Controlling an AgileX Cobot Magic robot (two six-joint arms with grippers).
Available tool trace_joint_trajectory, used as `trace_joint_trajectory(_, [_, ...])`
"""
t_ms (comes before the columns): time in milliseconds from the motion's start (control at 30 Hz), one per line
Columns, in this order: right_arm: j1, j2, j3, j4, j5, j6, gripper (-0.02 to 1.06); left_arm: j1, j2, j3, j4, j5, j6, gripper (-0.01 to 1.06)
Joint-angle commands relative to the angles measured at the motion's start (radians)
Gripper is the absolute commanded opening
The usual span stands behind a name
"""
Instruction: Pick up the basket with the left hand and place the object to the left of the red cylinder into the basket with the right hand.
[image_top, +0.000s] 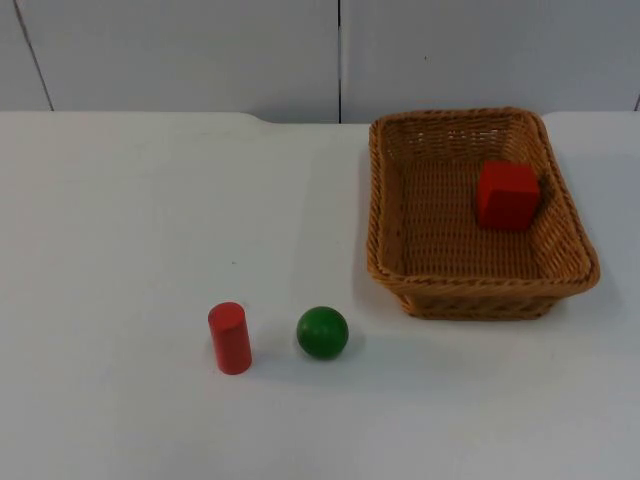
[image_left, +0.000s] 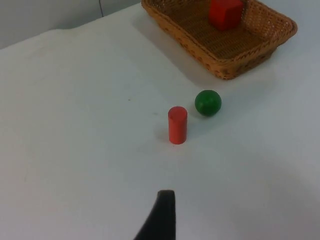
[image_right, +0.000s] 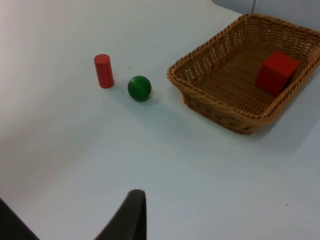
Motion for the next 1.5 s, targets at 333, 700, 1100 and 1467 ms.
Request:
trace_joint_trajectory(333, [-0.001, -0.002, 0.001, 0.025, -0.001, -0.039, 1.05, -0.002, -0.005, 0.004, -0.008, -0.010, 0.024, 1.05])
trace_joint_trajectory(700, [-0.028, -0.002, 0.001, 0.030, -0.001, -0.034, 1.05, -0.002, -0.005, 0.004, -0.010, -0.010, 0.024, 1.05])
trace_joint_trajectory(1100, [-0.426, -0.002, 0.001, 0.030, -0.001, -0.034, 1.05, -0.002, -0.005, 0.004, -0.010, -0.010, 0.024, 1.05])
trace_joint_trajectory(1467, [-0.639, -0.002, 0.001, 0.030, -0.003, -0.034, 1.05, -0.002, -0.005, 0.004, -0.008, -0.010, 0.024, 1.05])
